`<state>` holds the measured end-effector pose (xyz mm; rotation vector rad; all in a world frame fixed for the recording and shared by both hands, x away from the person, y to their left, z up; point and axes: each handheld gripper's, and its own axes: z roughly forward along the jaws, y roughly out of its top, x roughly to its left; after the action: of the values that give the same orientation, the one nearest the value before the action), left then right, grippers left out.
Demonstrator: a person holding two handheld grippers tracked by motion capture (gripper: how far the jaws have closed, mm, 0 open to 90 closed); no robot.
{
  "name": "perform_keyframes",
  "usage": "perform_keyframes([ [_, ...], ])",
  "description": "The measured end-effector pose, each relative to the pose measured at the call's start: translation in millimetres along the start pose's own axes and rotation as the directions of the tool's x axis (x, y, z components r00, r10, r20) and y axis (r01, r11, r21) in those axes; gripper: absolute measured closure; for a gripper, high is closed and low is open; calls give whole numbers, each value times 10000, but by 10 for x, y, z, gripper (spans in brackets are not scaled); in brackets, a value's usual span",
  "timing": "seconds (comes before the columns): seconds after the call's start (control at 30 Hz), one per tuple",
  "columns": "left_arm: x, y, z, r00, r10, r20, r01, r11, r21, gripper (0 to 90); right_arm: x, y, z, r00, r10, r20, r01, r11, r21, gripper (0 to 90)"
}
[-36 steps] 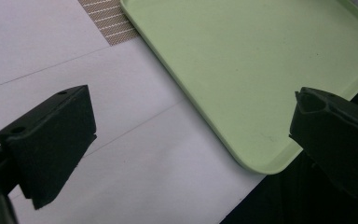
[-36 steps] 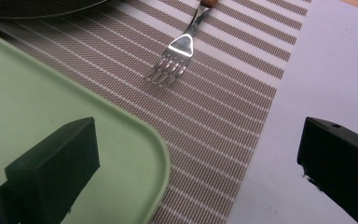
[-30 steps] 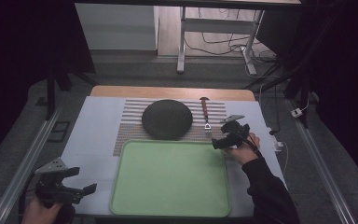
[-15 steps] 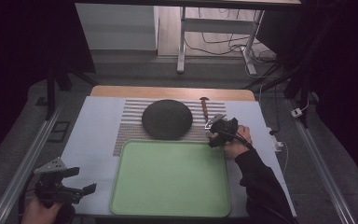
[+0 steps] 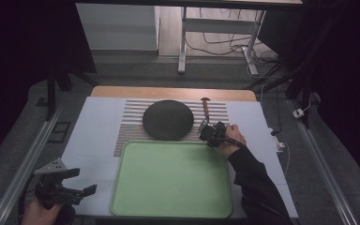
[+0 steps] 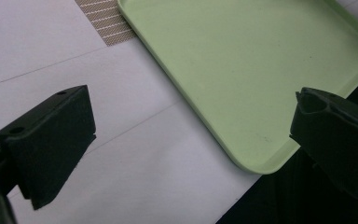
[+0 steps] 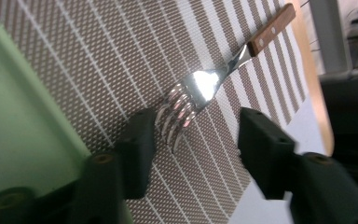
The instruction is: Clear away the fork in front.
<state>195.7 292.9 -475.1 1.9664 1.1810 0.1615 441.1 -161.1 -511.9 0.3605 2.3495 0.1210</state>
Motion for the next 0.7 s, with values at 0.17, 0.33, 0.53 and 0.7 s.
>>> perform_keyframes([
  [0.17,-2,-1,0,10000,5,-2,-5,10000,2,0,156,19,42,9880,-1464,486,1461,9892,96,806],
  [0.33,-1,-1,0,10000,4,0,-4,10000,4,0,232,14,25,9628,-2339,1353,2321,9723,291,897],
  [0.53,-2,0,0,10000,9,2,-9,10000,0,0,141,-9,-75,9814,-1646,988,1673,9857,-204,900],
  [0.7,-8,3,7,10000,2,-8,-2,10000,82,0,68,-28,-202,9890,-1124,959,1187,9910,-627,900],
])
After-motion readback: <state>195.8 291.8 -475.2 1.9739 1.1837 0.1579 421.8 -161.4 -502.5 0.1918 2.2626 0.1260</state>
